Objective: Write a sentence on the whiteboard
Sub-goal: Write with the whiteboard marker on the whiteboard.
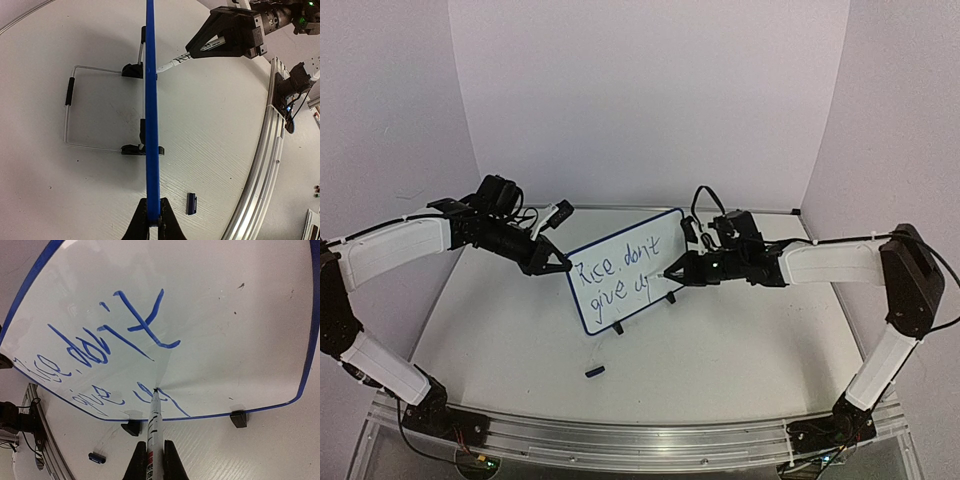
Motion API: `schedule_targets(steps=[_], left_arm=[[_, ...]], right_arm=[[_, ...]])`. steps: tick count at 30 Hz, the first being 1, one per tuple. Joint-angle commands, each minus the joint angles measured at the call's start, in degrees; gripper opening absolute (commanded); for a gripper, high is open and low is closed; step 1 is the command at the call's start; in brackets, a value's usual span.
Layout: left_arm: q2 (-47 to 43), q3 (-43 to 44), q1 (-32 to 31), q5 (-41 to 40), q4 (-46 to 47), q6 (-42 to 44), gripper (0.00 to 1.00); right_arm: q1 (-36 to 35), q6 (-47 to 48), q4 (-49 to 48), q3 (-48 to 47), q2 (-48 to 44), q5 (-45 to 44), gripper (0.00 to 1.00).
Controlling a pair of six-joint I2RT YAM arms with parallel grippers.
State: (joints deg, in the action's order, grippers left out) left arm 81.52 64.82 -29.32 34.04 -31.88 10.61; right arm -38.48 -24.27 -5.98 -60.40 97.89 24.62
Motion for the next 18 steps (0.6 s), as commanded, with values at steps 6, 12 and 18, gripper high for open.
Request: schedule_targets(steps=[6,12,18], left_arm=[[1.4,0.7,-0.8,-0.2,-2.0,0.1,0.00],[1.4,0.8,-0.9,-0.1,-1.9,0.1,0.00],[1.4,0.8,-0.8,-0.2,-1.9,0.1,0.00]], right_arm=[[0.5,-0.9,-1.7,-1.1,-0.6,-4.4,0.00],[1.1,-1.0,-1.7,0.7,-3.0,-5.4,0.00],[1.3,-1.3,-1.6,1.6,-2.5,-5.5,0.00]])
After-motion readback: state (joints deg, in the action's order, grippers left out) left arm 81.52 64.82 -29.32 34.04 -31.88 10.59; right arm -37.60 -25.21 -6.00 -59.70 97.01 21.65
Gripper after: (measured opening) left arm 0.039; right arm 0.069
